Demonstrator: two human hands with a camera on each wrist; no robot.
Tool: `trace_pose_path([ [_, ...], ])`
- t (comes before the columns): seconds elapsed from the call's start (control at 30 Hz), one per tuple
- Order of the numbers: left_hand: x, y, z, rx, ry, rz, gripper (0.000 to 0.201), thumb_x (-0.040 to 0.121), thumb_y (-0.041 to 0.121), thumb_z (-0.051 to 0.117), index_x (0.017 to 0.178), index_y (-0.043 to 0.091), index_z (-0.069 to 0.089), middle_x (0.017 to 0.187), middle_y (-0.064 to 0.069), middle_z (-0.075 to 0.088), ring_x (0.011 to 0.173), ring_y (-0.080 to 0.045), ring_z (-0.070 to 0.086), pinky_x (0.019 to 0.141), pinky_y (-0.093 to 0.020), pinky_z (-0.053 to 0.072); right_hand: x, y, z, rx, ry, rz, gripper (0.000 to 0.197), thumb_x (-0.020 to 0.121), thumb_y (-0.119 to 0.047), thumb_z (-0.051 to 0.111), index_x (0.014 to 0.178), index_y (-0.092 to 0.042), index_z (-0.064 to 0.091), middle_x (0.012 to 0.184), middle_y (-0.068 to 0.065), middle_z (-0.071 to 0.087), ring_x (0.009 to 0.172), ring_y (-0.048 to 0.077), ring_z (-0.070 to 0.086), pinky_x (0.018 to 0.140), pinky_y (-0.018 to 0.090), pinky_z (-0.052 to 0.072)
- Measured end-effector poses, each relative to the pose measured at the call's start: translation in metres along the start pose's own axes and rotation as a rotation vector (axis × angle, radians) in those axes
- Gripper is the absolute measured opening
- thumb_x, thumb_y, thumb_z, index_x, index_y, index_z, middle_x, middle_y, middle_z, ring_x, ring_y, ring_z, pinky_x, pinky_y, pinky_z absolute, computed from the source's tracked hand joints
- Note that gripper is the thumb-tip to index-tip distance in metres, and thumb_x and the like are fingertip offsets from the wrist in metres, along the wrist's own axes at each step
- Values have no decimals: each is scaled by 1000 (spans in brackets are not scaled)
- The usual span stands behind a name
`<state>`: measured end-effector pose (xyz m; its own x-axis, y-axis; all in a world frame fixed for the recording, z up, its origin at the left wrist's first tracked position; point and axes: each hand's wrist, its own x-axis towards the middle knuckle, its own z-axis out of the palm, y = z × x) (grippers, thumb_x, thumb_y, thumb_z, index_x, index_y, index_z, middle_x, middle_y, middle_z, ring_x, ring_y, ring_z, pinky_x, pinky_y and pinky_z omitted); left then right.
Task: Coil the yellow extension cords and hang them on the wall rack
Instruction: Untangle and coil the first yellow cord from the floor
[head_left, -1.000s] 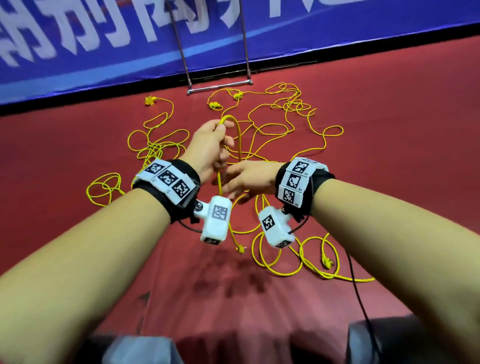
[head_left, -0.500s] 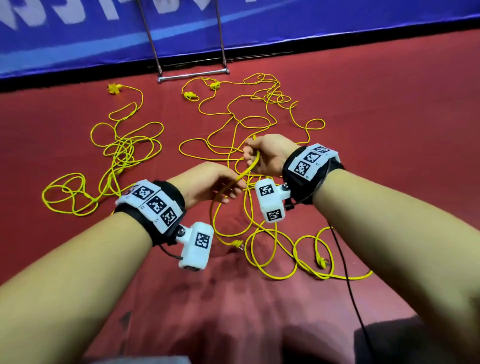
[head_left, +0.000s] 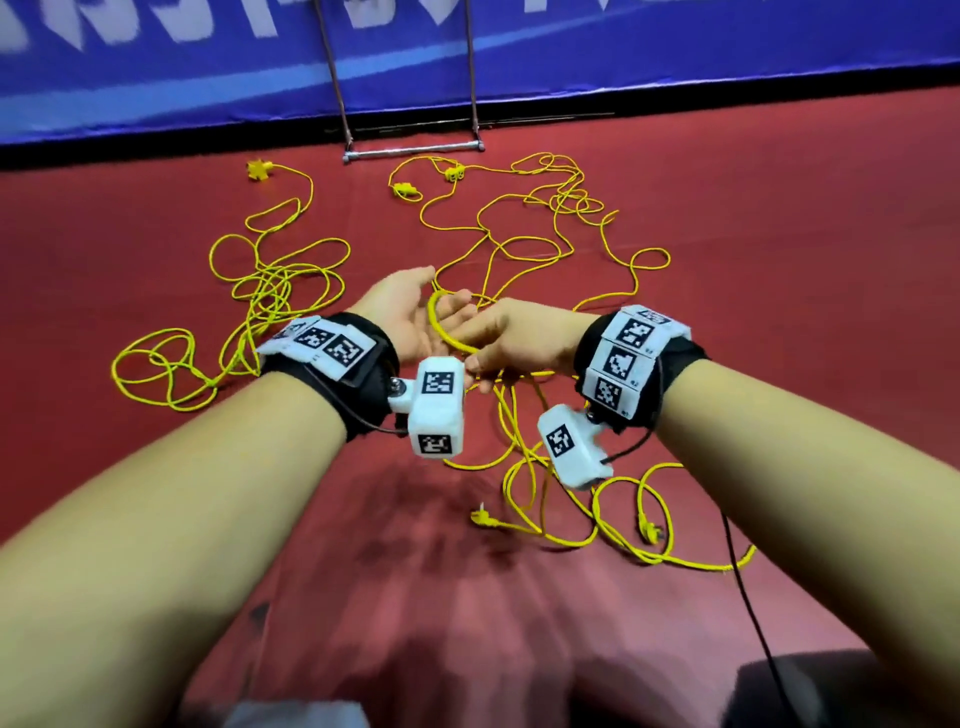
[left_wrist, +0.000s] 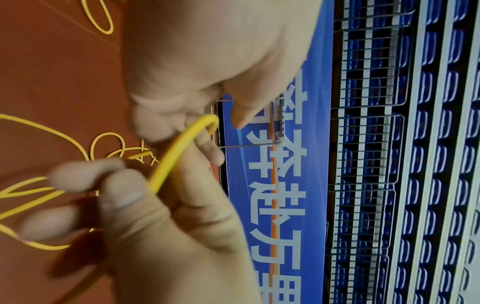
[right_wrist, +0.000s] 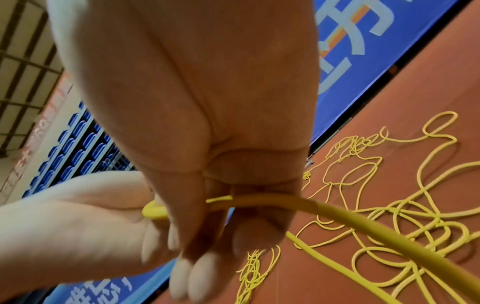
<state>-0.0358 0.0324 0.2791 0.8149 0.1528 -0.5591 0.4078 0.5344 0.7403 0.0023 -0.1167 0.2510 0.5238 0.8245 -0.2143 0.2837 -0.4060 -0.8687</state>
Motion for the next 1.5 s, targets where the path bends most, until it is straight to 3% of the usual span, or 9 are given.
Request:
trace_pose_path([
  [0.17, 14, -10, 7, 83, -2, 131, 28, 101, 7, 35, 80, 10, 55, 52, 4, 45, 38, -9, 47, 50, -21, 50, -3, 26, -8, 134, 5, 111, 11, 94, -1, 59, 101, -4, 66, 77, 8, 70, 64, 16, 65, 65, 27, 54],
  [0.4, -3, 0, 14, 548, -344, 226, 17, 97, 15, 49, 100, 8, 64, 66, 6, 50, 42, -6, 28, 42, -19, 20, -1, 61, -38, 1082, 433, 413, 34, 103, -51, 33, 91, -19, 38, 96, 24, 67, 85, 35, 68, 74, 44, 54],
  [0.57, -2, -15, 12, 964, -561, 24, 17, 94, 8, 50, 99, 7, 66, 59, -2, 50, 34, -7, 34, 41, -20, 22, 0, 49, -45, 1011, 446, 398, 17, 100, -23, 53, 91, -9, 55, 66, 10, 66, 63, 23, 70, 53, 29, 57],
  [0.7, 5, -31, 4, 1022, -540, -94, 17, 93, 3, 55, 106, 3, 67, 89, -12, 71, 67, -18, 65, 59, -30, 57, 4, 38, -38, 909, 527, 291, 18, 94, 7, 51, 107, -6, 53, 81, 13, 63, 55, 17, 69, 49, 25, 57],
  [0.8, 12, -35, -1, 939, -360, -47, 25, 93, -1, 47, 110, 5, 64, 109, -16, 70, 94, -26, 67, 88, -45, 54, 3, 28, -37, 855, 522, 204, 33, 93, 11, 51, 120, -7, 49, 86, 12, 67, 55, 16, 68, 47, 23, 53],
  [1.03, 24, -9, -16, 291, -163, -63, 58, 100, 50, 32, 111, -1, 58, 87, -15, 71, 89, -30, 69, 79, -45, 57, -5, -9, -24, 723, 254, 4, 38, 94, 6, 53, 131, -4, 48, 100, 4, 69, 64, 15, 65, 52, 24, 52],
  [1.13, 12, -3, -13, 162, -202, -38, 41, 101, 40, 37, 92, 7, 61, 58, -5, 57, 50, -23, 58, 61, -37, 59, -5, -22, -16, 648, 129, -74, 37, 93, 11, 51, 126, -4, 52, 94, 4, 70, 64, 16, 64, 53, 24, 52],
  [1.3, 7, 15, -19, 135, -82, 20, 16, 95, 9, 42, 96, 3, 57, 78, -8, 64, 67, -20, 64, 67, -30, 55, -9, -23, -10, 514, -26, -59, 39, 91, 16, 47, 123, -6, 55, 89, 8, 71, 74, 24, 69, 68, 34, 57],
  [1.5, -13, 30, -15, 235, -117, 219, 21, 98, 5, 42, 96, 10, 63, 70, 4, 59, 47, -8, 52, 47, -19, 47, -10, -1, -19, 663, 204, 216, 12, 100, -21, 51, 103, -12, 58, 99, 10, 70, 79, 22, 69, 72, 33, 56],
])
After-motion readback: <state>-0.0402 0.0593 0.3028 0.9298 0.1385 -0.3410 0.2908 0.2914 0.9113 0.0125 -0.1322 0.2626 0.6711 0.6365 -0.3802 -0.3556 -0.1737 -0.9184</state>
